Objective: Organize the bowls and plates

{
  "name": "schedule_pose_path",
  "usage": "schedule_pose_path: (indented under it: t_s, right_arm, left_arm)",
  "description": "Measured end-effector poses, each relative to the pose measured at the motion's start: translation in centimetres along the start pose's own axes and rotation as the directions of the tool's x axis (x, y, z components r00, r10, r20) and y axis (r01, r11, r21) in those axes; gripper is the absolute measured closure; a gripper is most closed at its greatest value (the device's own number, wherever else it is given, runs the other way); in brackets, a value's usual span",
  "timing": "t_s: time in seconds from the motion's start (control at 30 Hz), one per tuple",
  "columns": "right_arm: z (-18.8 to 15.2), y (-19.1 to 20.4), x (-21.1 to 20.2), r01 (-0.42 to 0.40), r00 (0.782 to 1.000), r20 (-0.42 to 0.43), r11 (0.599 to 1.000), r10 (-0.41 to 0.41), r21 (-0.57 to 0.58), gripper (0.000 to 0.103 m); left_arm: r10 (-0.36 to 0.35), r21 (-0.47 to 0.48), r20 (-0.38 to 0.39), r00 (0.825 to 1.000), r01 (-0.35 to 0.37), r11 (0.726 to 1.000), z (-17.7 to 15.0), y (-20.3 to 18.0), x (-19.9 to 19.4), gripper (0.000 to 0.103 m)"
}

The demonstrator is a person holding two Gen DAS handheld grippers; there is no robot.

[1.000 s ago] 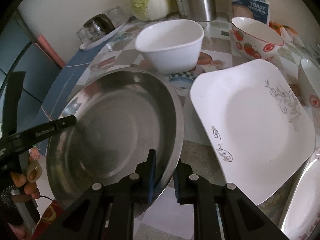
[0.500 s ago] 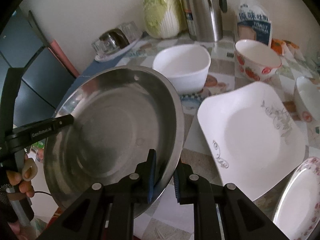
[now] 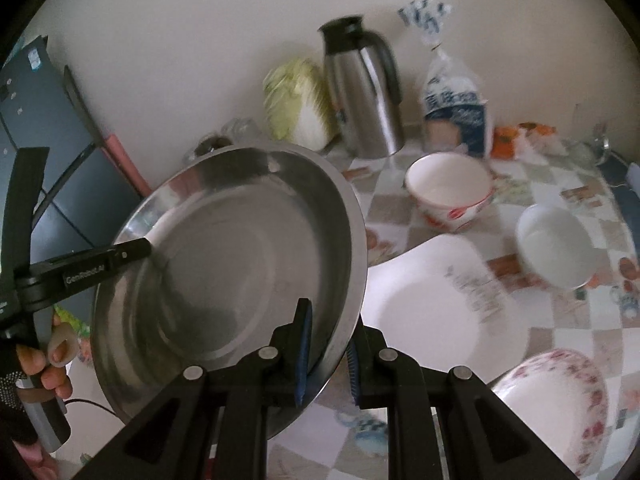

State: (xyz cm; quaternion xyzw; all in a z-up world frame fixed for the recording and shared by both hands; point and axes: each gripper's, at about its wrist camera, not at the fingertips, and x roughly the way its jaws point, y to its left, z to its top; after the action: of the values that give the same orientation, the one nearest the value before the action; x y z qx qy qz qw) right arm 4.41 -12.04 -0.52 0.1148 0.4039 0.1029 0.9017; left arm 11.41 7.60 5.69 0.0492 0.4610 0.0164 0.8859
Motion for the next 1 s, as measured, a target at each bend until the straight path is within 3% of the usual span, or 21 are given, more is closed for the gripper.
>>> schedule_pose_path:
  t_s: [0.57, 0.83, 1.0]
  right_arm:
    - [0.9, -9.3, -4.8, 0.094, 0.991, 0.083, 0.987, -0.105, 0.134, 0.086]
    - [0.2, -12.4, -4.8, 0.159, 0.984, 0.053, 0.97, -0.171, 0.183, 0.086]
    - [-0.4, -13.3, -3.7, 0.181, 0.983, 0.01, 0.967, -0.186, 0.181, 0.086]
  left_arm:
    - [-0.123, 0.101, 0.002, 0.992, 0.122, 0.987, 2.9, -10.4, 0.7, 0.072]
    - [-0.177, 0.079, -0.048, 0.983, 0.18, 0.98, 1.7, -12.9, 3.2, 0.072]
    - [-0.17, 0.06, -0.07, 0.983, 0.174, 0.983, 0.6, -13.2, 4.9, 0.072]
